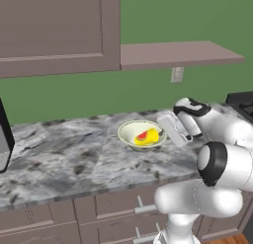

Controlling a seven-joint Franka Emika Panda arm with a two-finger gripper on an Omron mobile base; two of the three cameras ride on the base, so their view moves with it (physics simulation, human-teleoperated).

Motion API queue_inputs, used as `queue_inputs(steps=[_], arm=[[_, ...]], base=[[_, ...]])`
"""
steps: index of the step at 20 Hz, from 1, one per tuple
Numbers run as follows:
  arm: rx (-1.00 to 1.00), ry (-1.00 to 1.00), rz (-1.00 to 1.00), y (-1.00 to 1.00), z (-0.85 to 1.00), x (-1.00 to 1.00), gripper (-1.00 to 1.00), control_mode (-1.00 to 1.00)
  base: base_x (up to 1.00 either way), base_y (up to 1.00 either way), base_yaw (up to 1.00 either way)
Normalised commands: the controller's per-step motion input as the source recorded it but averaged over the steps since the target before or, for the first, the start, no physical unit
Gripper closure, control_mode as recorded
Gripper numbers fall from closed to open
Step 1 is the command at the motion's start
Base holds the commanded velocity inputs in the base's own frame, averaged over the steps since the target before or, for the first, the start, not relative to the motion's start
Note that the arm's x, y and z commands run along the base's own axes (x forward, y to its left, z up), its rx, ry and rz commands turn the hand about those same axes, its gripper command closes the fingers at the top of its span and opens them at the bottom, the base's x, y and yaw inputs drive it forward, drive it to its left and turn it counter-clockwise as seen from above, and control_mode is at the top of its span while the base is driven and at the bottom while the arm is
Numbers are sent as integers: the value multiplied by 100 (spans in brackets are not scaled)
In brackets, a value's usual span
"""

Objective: Place the cup inside the bowl on the dining table and move the bowl to any counter.

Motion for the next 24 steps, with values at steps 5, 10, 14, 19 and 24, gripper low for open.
queue_inputs(steps=[5,10,14,19,24], arm=[[0,0,0,0,-26,30,100,-100],[-1,0,0,0,-24,21,100,-100],[-2,0,0,0,-32,7,100,-100],[-3,0,0,0,-28,1,100,-100],[-1,0,0,0,-11,0,100,-100]], base=[[0,0,0],[0,0,0],[0,0,0],[0,0,0],[0,0,0]])
